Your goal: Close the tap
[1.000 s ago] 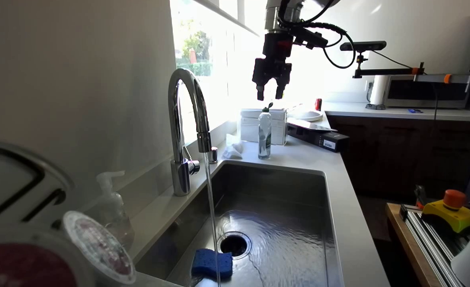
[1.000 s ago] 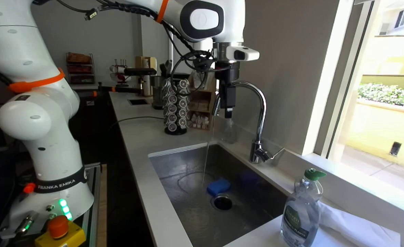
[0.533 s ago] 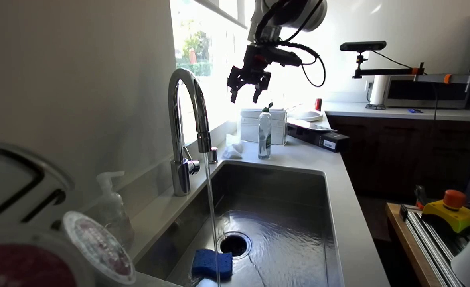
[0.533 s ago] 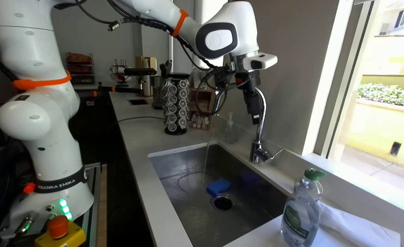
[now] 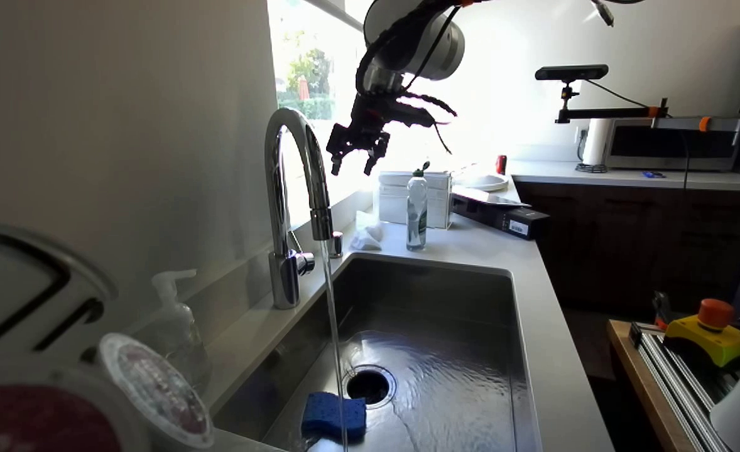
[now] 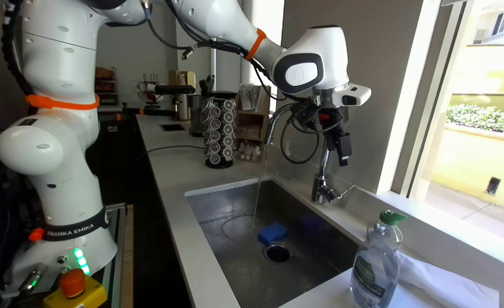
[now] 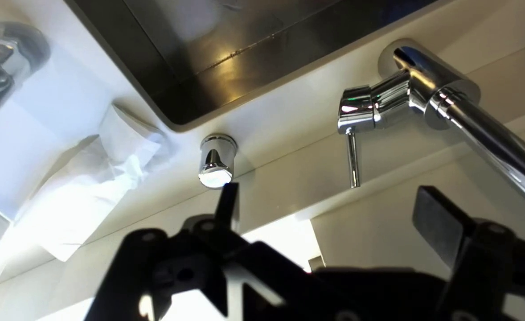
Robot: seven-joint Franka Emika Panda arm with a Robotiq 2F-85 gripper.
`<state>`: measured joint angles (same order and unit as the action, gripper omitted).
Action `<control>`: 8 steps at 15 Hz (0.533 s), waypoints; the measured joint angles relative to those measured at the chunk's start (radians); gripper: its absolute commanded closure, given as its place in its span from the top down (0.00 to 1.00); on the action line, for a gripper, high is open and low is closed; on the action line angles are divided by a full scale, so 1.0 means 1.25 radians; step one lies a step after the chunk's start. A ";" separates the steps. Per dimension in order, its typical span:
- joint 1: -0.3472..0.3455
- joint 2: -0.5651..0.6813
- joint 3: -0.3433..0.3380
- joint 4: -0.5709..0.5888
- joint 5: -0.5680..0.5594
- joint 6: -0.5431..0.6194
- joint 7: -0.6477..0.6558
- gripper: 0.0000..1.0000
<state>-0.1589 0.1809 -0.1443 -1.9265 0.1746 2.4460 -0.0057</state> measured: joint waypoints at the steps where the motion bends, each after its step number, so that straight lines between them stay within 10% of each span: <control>1: 0.000 0.013 0.000 0.012 0.000 0.000 -0.003 1.00; 8: -0.002 0.024 0.000 0.026 0.001 0.000 -0.010 1.00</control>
<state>-0.1608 0.2106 -0.1438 -1.8940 0.1760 2.4455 -0.0187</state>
